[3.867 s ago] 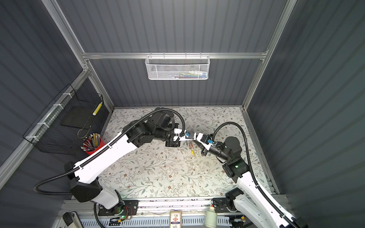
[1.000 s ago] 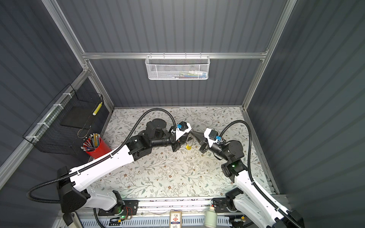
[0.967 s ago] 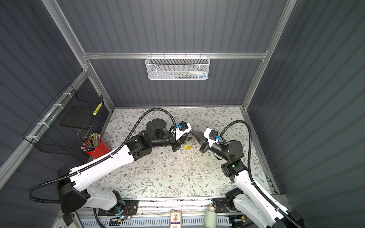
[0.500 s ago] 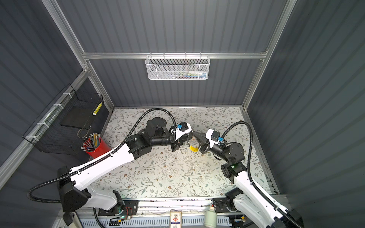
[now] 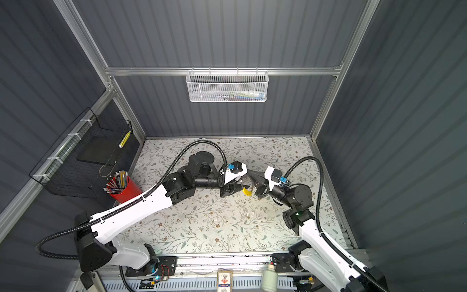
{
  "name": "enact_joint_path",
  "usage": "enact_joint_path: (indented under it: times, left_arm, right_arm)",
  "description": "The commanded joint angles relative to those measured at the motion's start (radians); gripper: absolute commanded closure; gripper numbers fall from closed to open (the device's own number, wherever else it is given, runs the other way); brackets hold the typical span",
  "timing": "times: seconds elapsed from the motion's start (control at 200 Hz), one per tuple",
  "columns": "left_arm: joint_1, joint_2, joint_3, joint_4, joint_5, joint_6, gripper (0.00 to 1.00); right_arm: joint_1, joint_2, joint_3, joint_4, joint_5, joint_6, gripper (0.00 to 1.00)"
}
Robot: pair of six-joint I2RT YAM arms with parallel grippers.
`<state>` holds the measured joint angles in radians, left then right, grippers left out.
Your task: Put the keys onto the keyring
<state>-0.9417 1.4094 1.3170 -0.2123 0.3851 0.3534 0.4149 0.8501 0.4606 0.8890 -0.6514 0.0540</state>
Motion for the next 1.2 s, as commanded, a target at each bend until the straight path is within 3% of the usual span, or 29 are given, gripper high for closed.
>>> enact_joint_path:
  times: [0.0,0.29,0.42,0.72,1.195]
  left_arm:
    - [0.017,-0.091,-0.029,0.006,-0.119,0.059,0.54]
    - [0.103,-0.158,-0.004,-0.076,-0.140,0.158,0.57]
    - [0.112,-0.126,0.028,-0.074,-0.063,0.168,0.59]
    - [0.112,-0.068,0.053,-0.043,0.227,0.165,0.60]
    - [0.111,-0.054,0.046,-0.026,0.234,0.167,0.69]
  right_arm:
    - [0.001,-0.001,-0.015,0.047,-0.019,0.017,1.00]
    - [-0.002,0.027,-0.017,0.106,-0.067,0.028,1.00]
    - [-0.001,0.045,-0.007,0.128,-0.104,0.040,1.00]
    - [-0.002,0.055,0.013,0.125,-0.140,0.045,1.00]
    - [-0.001,0.055,0.045,0.092,-0.193,0.057,1.00]
